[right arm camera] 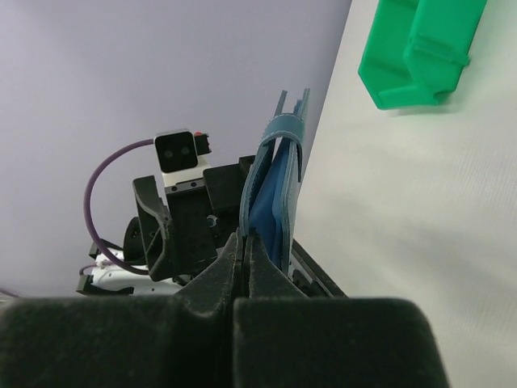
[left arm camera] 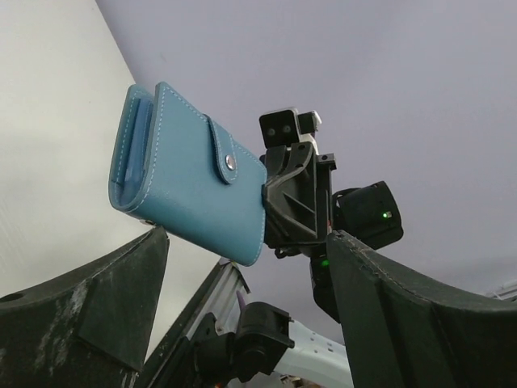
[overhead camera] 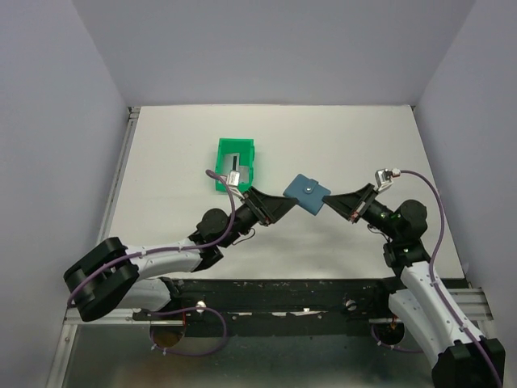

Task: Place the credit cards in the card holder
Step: Pick up the card holder from the center of the board, then open the card holder.

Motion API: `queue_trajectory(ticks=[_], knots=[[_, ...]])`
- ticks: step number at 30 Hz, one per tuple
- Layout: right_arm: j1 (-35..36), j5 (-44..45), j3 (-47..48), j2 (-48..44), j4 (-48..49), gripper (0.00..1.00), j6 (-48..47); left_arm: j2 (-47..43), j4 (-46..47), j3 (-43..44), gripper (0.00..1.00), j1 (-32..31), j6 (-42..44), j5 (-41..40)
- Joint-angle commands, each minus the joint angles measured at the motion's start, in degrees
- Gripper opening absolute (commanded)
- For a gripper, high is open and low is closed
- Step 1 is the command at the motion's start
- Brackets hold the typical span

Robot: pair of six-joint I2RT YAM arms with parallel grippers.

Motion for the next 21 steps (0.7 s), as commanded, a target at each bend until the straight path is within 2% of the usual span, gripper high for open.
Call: queue_trajectory(ticks=[1,9,14,17,21], knots=[[0.3,-2.1,-0.4,-2.4,1.9,0.0,1.7,2.2,5.5,0.4,0.89,-0.8,-0.5,-0.6],[0.3,-2.1,1.2,-5.1,-3.3,0.0,-0.5,2.8,5.0,1.0,0.88,-1.1,0.0,-0.7],[0.2,-2.9,0.4,-5.4,-2.6,0.0,0.3,3.5,6.4,1.2,0.84,-1.3,-0.1,-1.2],[0.3,-3.3,-0.4,-5.4,-1.9,0.0,0.8,4.3,7.8,1.9,0.68,-1.3,0.1,-0.6],[0.3,-3.4,-0.6,-5.3,-1.8,0.01,0.9,6.0,10.9,1.7,0.52,-1.2,-0.5,0.4]])
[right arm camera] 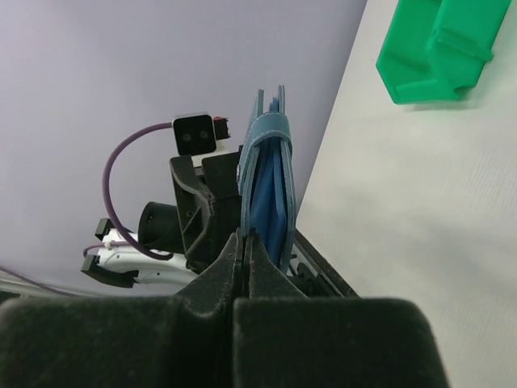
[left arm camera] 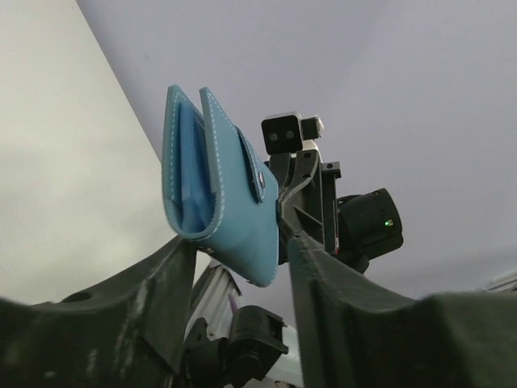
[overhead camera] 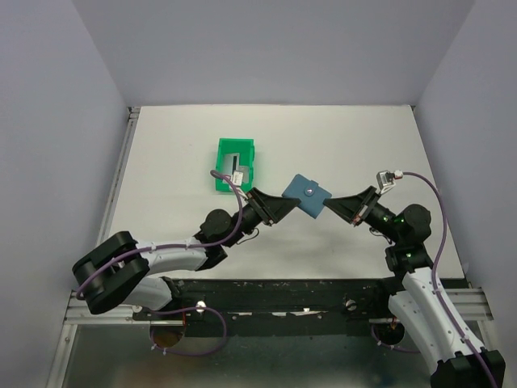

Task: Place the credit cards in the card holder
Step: Open the card holder.

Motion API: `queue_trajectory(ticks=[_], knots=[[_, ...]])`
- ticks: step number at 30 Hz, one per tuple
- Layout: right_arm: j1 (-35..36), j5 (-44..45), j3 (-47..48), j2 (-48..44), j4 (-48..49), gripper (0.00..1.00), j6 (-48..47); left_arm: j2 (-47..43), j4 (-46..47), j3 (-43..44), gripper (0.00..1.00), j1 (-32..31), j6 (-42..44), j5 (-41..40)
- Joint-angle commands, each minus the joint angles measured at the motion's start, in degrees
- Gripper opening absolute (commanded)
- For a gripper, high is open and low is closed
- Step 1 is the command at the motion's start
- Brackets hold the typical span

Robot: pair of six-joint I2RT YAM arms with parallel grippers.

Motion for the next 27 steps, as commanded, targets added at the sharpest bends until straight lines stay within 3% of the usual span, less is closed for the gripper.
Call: queue_trajectory(ticks=[1,4,15,18,20,22,24,27], knots=[[0.3,-2.1,-0.3,-0.4,0.5,0.0,0.3,1.8,6.4,0.8,0.5,-0.3,-0.5,0.3],[0.3,-2.4,-0.5,-0.3,0.6,0.0,0.3,2.7,7.8,0.5,0.43,-0.3,-0.8,0.4],[0.3,-6.6,1.4,0.5,-3.6,0.0,-0.9,3.0,7.9,0.8,0.34,-0.3,0.2,0.6],[0.3,-6.7,2.1,0.0,-5.5,0.01,-2.5,2.9,7.4,0.8,0.21,-0.3,0.5,0.8],[0.3,-6.6,4.3,0.1,-11.3,0.11,-6.3,2.2,6.1,0.8,0.09,-0.3,1.0,0.9],[0.3,-5.6,7.9,0.0,-19.8,0.32,-12.8,0.7,3.5,0.8,0.0,-0.3,1.8,0.8],[0.3,-2.5,12.7,-0.3,-30.9,0.49,-21.5,-1.7,-1.7,0.9,0.0,-0.3,3.4,0.0],[0.3,3.9,19.6,-0.6,-44.3,0.61,-32.4,-6.0,-9.9,1.6,0.0,-0.4,8.7,-0.9]])
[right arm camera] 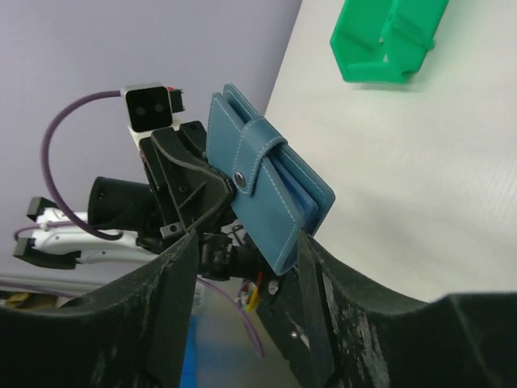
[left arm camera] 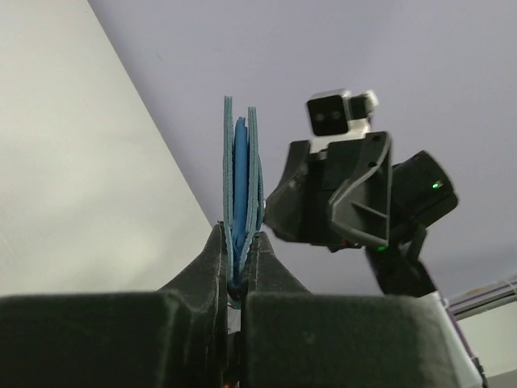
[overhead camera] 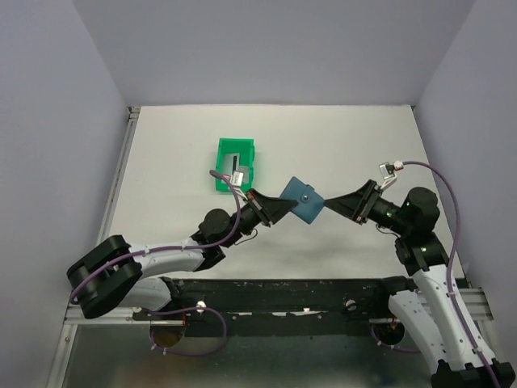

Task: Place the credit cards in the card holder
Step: Open the card holder.

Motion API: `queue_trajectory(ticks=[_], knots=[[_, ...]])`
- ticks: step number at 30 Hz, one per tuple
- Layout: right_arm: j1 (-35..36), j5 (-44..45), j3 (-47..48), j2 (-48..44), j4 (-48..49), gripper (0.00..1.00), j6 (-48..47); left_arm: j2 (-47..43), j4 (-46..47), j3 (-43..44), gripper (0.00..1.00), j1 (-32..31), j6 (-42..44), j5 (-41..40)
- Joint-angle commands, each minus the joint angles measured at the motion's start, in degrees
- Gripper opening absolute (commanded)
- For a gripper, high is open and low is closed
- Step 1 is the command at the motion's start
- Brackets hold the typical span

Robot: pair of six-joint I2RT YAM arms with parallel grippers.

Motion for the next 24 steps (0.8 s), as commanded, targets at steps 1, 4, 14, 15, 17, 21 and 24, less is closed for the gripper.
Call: queue_trajectory(ticks=[1,4,14,15,17,21,24], knots=[[0.3,7.5,9.8,-1.1,-23.2,0.63,-19.4,-7.8,-12.6,1.8,0.0,-0.3,8.5,-2.1],[0.3,8.6,12.5,-0.6,-27.2,0.64,-23.8,-11.6,-26.0,5.7,0.0,-0.3,12.6,-4.6],[3.3,15.6,15.7,1.7,-31.3,0.6,-28.3,-5.0,-69.3,27.1,0.0,-1.5,15.9,-11.2],[4.6,17.7,16.3,2.3,-31.7,0.6,-28.8,-4.2,-70.4,28.0,0.0,-1.6,15.6,-10.9],[8.2,22.1,18.2,5.0,-32.6,0.59,-29.9,-3.4,-71.9,28.9,0.0,-1.6,14.9,-10.5],[15.9,31.6,21.3,10.6,-33.2,0.56,-30.4,-2.6,-73.8,29.7,0.0,-1.6,14.1,-10.0],[19.8,35.7,21.8,13.6,-31.8,0.53,-29.9,-2.5,-74.4,30.2,0.0,-1.6,14.1,-8.8]])
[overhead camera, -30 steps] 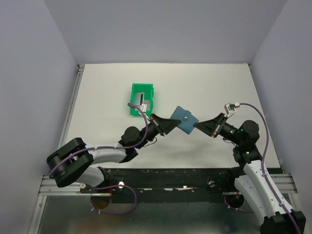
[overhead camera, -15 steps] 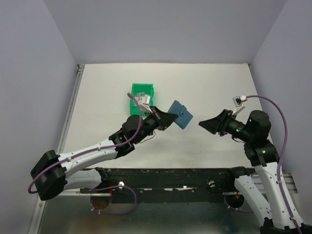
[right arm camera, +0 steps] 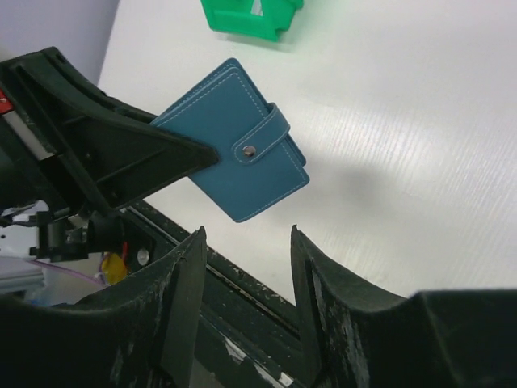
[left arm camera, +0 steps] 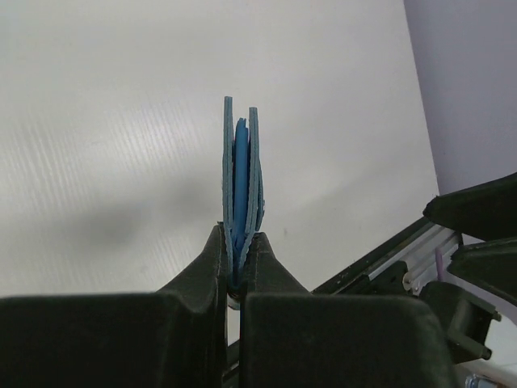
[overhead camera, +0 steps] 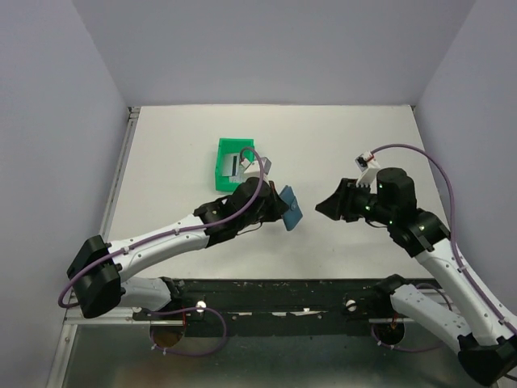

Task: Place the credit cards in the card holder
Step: Open the card holder.

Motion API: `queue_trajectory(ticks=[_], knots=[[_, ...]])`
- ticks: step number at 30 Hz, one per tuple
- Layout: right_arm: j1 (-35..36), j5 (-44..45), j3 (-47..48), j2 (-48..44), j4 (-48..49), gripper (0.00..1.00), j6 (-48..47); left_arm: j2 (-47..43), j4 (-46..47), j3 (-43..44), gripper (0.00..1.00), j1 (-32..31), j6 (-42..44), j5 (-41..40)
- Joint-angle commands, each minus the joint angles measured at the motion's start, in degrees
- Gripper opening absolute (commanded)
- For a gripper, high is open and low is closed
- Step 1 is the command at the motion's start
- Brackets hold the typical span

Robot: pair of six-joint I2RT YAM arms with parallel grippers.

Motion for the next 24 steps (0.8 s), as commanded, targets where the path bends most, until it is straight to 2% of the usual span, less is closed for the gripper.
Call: queue_trajectory(ticks=[1,11,17,24], knots=[[4.8,11.0,1.8,3.8,-0.3,0.53,-1.1,-0.1,-4.0,2.4,0.0,-0.4,-0.5,0.5],[11.6,13.4,1.3,11.1,5.9,0.51,1.1,2.1,-1.7,3.4,0.0,-0.5,-0.7,5.1],[12.4,14.1,1.8,14.1,6.6,0.56,1.0,3.0,-0.3,3.7,0.0,-0.7,-0.4,6.5],[12.7,13.3,1.4,16.7,8.2,0.56,1.5,3.1,0.2,3.8,0.0,-0.9,0.0,6.9]])
